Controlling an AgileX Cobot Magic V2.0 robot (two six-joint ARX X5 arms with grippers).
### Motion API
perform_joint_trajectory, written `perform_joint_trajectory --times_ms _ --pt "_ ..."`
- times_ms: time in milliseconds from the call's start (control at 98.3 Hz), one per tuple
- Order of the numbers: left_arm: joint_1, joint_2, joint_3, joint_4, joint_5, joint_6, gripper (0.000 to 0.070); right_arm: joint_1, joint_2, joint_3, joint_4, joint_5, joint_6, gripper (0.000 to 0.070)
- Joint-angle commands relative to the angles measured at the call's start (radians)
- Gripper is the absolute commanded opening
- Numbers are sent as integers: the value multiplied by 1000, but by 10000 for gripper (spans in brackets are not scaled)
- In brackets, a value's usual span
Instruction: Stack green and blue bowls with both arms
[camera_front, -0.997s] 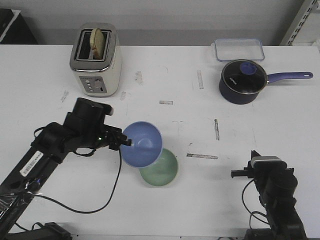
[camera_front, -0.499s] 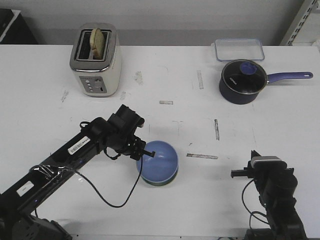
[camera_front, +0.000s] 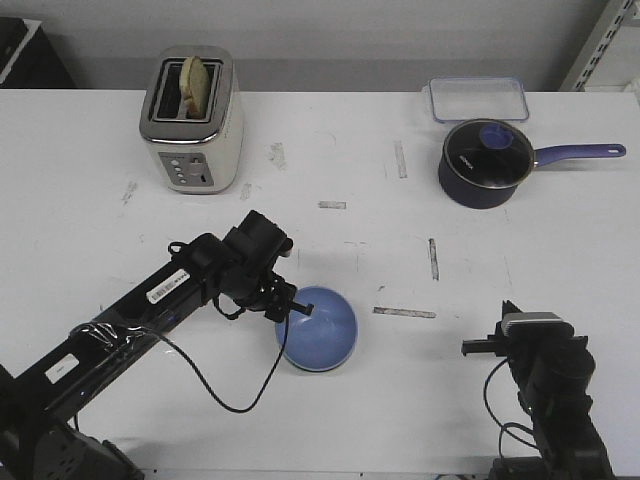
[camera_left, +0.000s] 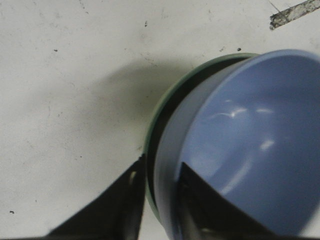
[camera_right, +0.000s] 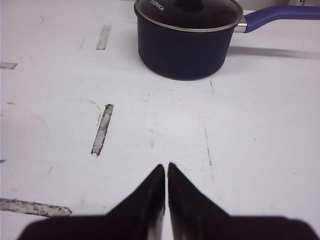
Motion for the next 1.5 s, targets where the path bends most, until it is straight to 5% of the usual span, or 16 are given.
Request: perform_joint_trajectory --times_ms 0,71,132,376,448,631,844,1038,1485 --pt "-8 20 15 0 -2 11 393 2 2 6 9 -1 -1 0" --pt "-8 20 15 -2 -2 11 570 2 2 6 9 -1 -1 0" --pt "-8 20 15 -2 -2 11 649 2 2 6 9 -1 -1 0" --pt "-6 -8 32 -1 -2 11 642 2 2 6 9 -1 -1 0" --pt "3 -24 45 2 -3 15 591 2 2 6 9 -1 -1 0" --pt "57 -75 101 3 -17 32 274 2 2 6 9 -1 -1 0" --pt "159 -171 111 41 -161 106 0 2 2 6 9 -1 -1 0" --pt "285 -261 86 64 -280 177 0 2 2 6 9 -1 -1 0" --pt "557 -737 -510 449 -281 177 0 2 2 6 10 -1 -1 0"
